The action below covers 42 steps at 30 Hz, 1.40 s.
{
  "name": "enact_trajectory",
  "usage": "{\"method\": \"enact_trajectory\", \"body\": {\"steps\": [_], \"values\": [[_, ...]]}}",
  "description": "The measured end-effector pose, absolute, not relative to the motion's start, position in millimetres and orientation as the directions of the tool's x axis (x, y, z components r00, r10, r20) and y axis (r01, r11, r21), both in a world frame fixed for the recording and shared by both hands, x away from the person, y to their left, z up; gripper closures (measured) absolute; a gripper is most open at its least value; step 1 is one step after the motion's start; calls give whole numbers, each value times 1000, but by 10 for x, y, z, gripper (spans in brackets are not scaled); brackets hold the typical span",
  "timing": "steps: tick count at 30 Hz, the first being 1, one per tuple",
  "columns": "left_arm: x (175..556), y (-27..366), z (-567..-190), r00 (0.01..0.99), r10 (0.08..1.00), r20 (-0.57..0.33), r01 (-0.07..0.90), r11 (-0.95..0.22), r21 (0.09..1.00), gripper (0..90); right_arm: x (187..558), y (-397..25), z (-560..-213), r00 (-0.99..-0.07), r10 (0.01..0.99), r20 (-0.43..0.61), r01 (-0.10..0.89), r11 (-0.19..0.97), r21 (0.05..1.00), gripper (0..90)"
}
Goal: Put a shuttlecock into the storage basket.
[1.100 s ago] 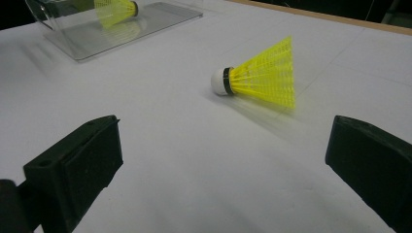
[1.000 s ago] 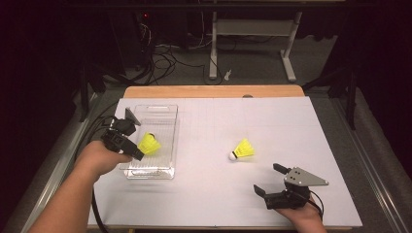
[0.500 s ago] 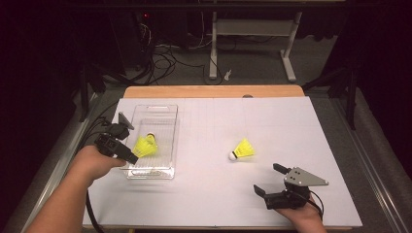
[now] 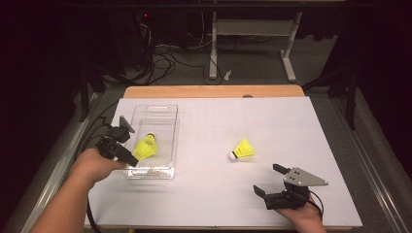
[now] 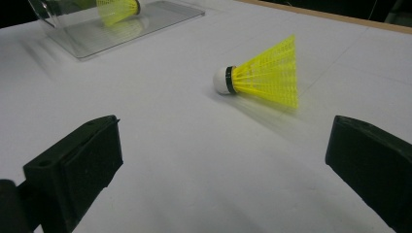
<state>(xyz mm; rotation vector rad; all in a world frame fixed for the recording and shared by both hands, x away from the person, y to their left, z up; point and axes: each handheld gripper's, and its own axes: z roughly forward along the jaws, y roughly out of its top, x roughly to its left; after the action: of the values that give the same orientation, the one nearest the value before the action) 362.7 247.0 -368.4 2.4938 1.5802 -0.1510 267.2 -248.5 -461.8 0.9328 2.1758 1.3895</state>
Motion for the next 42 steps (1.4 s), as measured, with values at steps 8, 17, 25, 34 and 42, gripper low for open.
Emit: {"method": "enact_trajectory", "body": {"steps": [8, 17, 25, 34, 42], "values": [[3639, 2472, -3753, 425, 885, -193, 905, -414, 93, 628, 2671, -2482, -4621, -700, 714, 27, 327, 286, 901, 5], [3658, 2480, -3861, 428, 881, -202, 904, -416, 101, 628, 2672, -2480, -4624, -701, 712, 28, 328, 288, 900, 5], [3661, 2470, -3913, 414, 887, -204, 910, -407, 80, 627, 2674, -2476, -4629, -701, 713, 28, 330, 289, 899, 5], [3661, 2475, -3965, 403, 891, -209, 915, -396, 75, 627, 2676, -2475, -4630, -703, 711, 24, 327, 294, 898, 5], [3659, 2463, -3969, 409, 890, -202, 912, -401, 80, 625, 2680, -2470, -4634, -706, 708, 24, 327, 295, 898, 6]]}}
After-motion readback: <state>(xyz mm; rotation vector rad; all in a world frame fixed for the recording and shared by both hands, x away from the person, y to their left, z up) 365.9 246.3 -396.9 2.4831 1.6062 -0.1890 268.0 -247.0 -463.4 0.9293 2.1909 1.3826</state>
